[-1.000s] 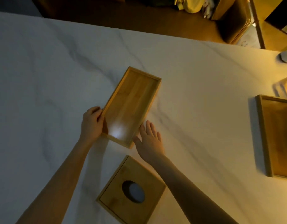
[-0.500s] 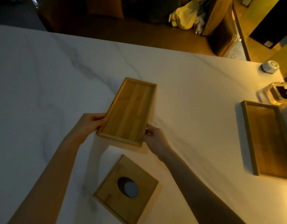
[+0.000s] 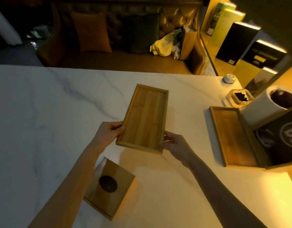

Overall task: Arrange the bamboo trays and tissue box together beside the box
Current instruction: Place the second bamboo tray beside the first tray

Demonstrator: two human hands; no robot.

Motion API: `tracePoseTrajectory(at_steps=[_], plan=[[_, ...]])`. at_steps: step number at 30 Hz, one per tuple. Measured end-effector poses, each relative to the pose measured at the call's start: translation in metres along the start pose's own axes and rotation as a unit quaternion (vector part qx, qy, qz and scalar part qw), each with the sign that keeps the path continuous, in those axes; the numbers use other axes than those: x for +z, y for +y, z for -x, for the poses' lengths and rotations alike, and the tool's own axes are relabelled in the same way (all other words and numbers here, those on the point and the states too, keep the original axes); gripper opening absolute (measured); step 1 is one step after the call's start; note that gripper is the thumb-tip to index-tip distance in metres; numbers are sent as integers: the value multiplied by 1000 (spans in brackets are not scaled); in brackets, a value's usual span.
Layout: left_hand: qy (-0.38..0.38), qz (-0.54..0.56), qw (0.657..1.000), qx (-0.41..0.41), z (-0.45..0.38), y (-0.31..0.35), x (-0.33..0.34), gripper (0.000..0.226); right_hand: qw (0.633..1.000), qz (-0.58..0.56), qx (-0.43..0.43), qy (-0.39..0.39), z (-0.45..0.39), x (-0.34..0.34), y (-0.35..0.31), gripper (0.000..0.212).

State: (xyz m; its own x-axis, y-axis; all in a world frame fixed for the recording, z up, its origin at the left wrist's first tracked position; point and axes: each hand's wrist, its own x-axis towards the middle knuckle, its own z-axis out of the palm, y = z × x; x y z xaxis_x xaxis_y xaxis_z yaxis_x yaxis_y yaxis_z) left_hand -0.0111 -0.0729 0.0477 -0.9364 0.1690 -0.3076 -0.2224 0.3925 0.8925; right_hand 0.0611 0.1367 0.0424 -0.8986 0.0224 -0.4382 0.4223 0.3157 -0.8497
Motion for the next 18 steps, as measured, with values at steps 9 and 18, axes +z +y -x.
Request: tracePoseTrajectory(at_steps=[9,18], plan=[[11,-39,998,39,23,28,83,30,998,10,6,54,43,-65,36,44],[-2,-101,993,55,22,24,163,25,995,3,31,93,55,-119,86,39]])
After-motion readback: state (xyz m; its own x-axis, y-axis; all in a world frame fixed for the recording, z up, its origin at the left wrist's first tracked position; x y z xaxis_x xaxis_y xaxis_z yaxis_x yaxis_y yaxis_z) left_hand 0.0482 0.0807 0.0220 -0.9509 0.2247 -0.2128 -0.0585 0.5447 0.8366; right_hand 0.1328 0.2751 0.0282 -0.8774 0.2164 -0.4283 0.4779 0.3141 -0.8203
